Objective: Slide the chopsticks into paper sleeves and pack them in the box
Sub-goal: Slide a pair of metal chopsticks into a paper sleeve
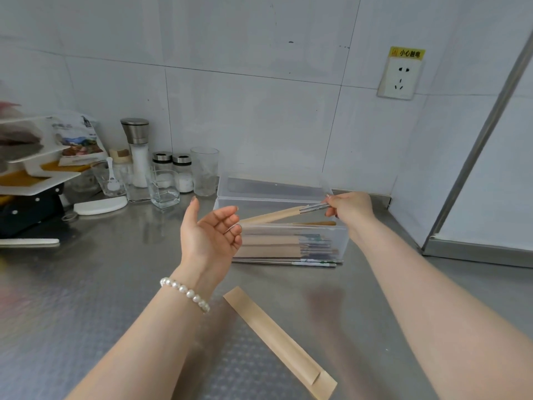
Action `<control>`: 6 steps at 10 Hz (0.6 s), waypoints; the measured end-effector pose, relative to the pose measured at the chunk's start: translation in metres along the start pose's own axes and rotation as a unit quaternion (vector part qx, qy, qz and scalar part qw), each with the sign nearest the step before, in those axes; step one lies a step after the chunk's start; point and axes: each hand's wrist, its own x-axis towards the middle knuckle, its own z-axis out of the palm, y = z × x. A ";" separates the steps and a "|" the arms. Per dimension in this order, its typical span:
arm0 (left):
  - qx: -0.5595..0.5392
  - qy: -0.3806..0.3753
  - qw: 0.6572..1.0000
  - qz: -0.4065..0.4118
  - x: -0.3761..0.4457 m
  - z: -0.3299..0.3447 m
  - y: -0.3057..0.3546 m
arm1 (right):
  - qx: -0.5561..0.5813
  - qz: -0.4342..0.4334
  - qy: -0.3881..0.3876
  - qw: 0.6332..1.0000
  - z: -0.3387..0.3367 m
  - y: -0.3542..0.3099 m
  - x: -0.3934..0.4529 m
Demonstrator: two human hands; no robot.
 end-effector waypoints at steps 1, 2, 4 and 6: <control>0.002 0.001 1.000 -0.004 0.001 0.000 -0.001 | -0.088 -0.011 0.001 0.996 0.006 0.003 0.001; 0.006 0.000 1.000 -0.004 0.001 0.000 -0.002 | -0.248 -0.028 0.031 0.968 0.014 0.007 0.001; 0.006 -0.004 1.000 -0.009 0.002 -0.001 -0.002 | -0.433 -0.079 -0.002 0.898 0.022 0.009 -0.005; 0.011 0.000 1.000 -0.012 0.004 0.000 -0.002 | -0.424 -0.073 -0.058 0.901 0.020 0.003 -0.005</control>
